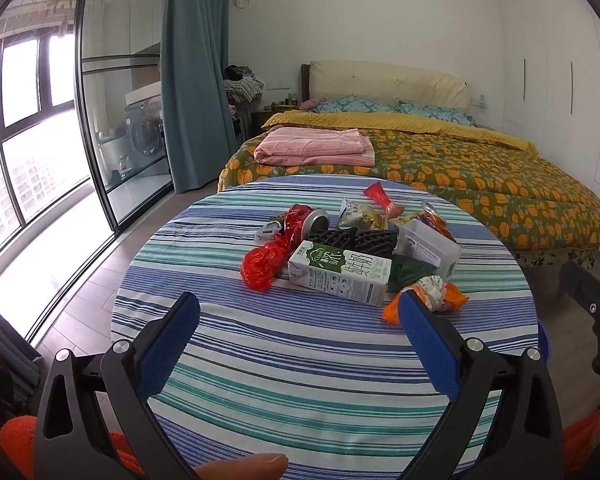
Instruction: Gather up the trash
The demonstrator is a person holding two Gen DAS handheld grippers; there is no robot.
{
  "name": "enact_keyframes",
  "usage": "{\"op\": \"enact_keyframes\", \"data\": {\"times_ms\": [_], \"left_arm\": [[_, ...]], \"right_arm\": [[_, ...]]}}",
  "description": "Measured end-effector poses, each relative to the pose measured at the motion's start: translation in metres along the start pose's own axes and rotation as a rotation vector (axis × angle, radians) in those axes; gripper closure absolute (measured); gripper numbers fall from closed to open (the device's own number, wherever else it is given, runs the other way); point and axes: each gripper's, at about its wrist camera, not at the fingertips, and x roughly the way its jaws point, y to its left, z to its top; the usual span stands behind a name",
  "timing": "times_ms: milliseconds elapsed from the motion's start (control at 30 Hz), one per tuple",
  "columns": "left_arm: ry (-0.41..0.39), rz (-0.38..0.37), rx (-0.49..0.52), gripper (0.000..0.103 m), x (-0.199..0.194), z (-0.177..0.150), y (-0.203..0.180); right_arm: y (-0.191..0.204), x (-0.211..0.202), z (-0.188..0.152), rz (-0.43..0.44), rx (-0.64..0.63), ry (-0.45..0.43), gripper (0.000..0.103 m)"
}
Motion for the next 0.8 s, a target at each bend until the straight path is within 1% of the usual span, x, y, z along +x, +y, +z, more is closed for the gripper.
{"op": "enact_keyframes", "data": {"times_ms": [233,400,600,800], "left_arm": [[0.009,-0.001,-0.002,0.005,0.002,0.0,0.0],[0.026,0.001,-0.013,0.005,0.004,-0.001,0.003],[0.068,0.001,-0.037,0.005,0.011,-0.001,0.01],[0.107,0.01,-0.023,0.005,0.022,-0.004,0.008]], "right_arm": [[0.001,0.0,0.0,0.0,0.001,0.001,0.004],[-0.009,0.0,-0.005,-0.007,0.002,0.0,0.004],[-0.016,0.013,-0.013,-0.028,0.012,0.021,0.005],[-0.02,0.022,-0.019,-0.036,0.025,0.048,0.004]]}}
